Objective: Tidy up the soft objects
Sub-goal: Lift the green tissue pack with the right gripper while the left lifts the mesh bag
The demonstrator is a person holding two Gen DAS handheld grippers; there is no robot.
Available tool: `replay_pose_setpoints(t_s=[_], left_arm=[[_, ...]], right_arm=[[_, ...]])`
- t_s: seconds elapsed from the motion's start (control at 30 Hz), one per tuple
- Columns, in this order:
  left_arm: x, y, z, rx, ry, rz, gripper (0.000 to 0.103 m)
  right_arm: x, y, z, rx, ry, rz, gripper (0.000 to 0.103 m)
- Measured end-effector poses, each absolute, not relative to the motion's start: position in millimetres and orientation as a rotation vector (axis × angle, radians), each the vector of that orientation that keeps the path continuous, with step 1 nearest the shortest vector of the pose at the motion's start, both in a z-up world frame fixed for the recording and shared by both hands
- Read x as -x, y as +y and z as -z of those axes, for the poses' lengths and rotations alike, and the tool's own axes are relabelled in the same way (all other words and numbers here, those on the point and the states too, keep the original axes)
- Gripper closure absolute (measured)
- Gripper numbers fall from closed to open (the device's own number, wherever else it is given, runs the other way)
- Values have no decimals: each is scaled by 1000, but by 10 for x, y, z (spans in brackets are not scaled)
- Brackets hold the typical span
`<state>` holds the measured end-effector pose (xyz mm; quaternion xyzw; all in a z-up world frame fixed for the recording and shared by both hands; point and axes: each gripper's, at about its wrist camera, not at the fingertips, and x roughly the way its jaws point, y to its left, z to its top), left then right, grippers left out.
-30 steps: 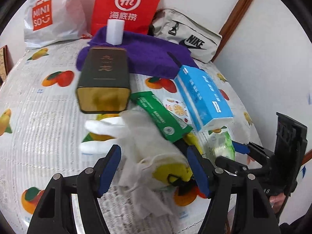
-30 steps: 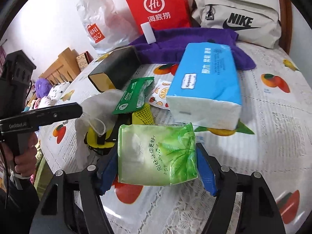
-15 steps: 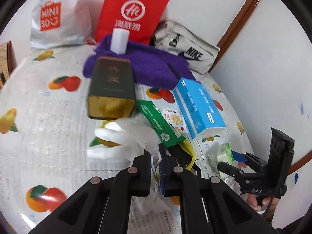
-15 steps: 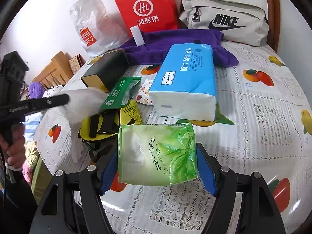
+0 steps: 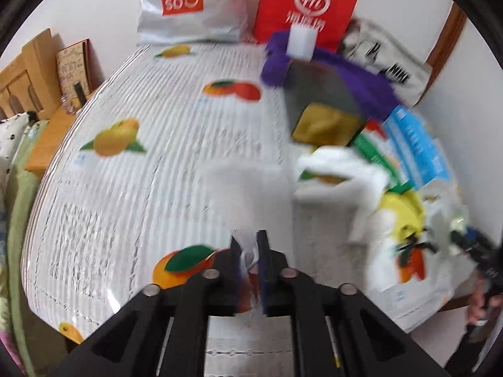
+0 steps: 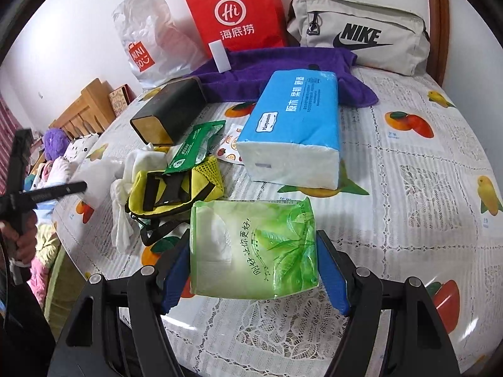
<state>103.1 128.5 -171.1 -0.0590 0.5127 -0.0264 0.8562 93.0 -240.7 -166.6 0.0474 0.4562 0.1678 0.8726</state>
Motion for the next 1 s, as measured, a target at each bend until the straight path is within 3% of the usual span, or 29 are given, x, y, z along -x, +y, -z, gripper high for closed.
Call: replay_pose_setpoints(t_s=[0.03,0.1,0.17,0.5,0.63,0.77,0.83,0.93,1.0], left_arm=[[-1039,1274,1745,103,1088,37,76],[-1035,1260,1774,66,1083,2,49],[-1030,1240,1757,36,1052,-6,31],[-1284,1105,1940,68,1050,-4,25],[-1303,972,1998,-1,1038,-15,16],[-1288,963,1994,3,1008,-4,17],[-1276,959,1981,-7,989,1,25],[-1254,945,1944,-15,964,22,47],[-1246,937,1924,-15,960,37,67]], right_arm=[[-927,-2405,1666,-98,955,-352,30],[-925,-2405,1668,-98,961,-352,30],[-927,-2405,1673,-100,965,-351,30],[-954,-2403,1709,-110,988,-345,30],[-953,-2411,1706,-102,986,-333,30],[-972,-2401,1749,-64,991,-295,30],[-985,-2397,1776,-49,997,-277,30],[-1005,-2400,1823,-26,998,-244,30],[-1026,-2410,1851,-15,999,-222,30]])
